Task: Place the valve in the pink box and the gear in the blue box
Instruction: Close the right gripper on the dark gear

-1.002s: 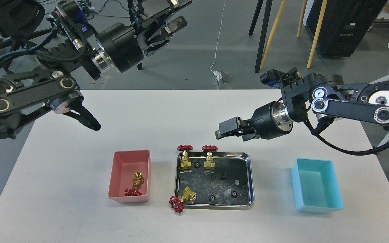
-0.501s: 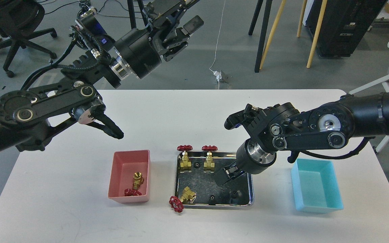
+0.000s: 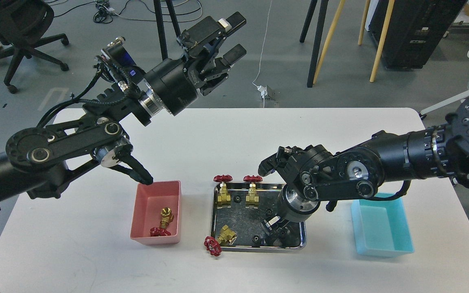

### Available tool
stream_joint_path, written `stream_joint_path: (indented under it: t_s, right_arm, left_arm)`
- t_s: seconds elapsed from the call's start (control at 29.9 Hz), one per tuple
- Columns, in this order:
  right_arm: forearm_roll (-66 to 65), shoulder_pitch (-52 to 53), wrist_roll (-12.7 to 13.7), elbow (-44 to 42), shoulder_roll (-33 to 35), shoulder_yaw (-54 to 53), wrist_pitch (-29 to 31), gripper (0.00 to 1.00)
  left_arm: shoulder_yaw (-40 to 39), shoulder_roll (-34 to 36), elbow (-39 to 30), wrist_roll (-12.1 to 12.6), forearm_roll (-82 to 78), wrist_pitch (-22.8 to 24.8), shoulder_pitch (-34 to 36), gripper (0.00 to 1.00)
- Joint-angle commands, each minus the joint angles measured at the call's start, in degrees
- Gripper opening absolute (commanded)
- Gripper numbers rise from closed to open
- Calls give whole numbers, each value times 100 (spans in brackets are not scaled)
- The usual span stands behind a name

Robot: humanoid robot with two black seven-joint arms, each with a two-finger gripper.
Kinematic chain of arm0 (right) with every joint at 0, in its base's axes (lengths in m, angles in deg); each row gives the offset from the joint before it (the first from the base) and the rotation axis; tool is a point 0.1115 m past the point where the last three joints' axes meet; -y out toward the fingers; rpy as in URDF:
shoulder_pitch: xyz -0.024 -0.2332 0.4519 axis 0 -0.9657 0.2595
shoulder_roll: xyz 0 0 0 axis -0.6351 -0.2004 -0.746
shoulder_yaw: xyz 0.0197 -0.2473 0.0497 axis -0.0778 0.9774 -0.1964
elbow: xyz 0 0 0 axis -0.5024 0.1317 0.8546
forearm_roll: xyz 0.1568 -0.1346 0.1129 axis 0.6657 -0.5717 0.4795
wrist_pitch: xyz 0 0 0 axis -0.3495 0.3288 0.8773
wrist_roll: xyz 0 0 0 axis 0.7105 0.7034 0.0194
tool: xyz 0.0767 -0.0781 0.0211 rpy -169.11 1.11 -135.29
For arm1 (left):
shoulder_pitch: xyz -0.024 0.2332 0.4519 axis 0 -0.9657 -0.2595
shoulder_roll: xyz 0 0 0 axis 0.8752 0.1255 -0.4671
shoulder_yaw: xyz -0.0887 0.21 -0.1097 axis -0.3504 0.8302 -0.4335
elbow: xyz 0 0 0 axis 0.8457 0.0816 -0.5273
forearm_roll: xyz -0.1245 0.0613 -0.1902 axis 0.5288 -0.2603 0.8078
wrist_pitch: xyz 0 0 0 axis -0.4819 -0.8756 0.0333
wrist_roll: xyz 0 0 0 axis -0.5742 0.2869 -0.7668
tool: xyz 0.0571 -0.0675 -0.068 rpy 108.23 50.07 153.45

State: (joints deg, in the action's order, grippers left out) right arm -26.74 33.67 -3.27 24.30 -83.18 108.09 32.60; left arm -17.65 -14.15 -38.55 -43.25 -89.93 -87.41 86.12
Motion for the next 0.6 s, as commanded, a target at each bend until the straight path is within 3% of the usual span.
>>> stream_joint_path:
  t_s: [0.0,0.57]
  right_arm:
    - [0,-65,0,-93,-104,15,0,57]
    - [0,-197,114,-216,-104,182,0,57]
  left_arm:
    - [5,-7,10,-1,0,1,-6,82]
    - [-4,-7,10,-1,0,1,-121,82]
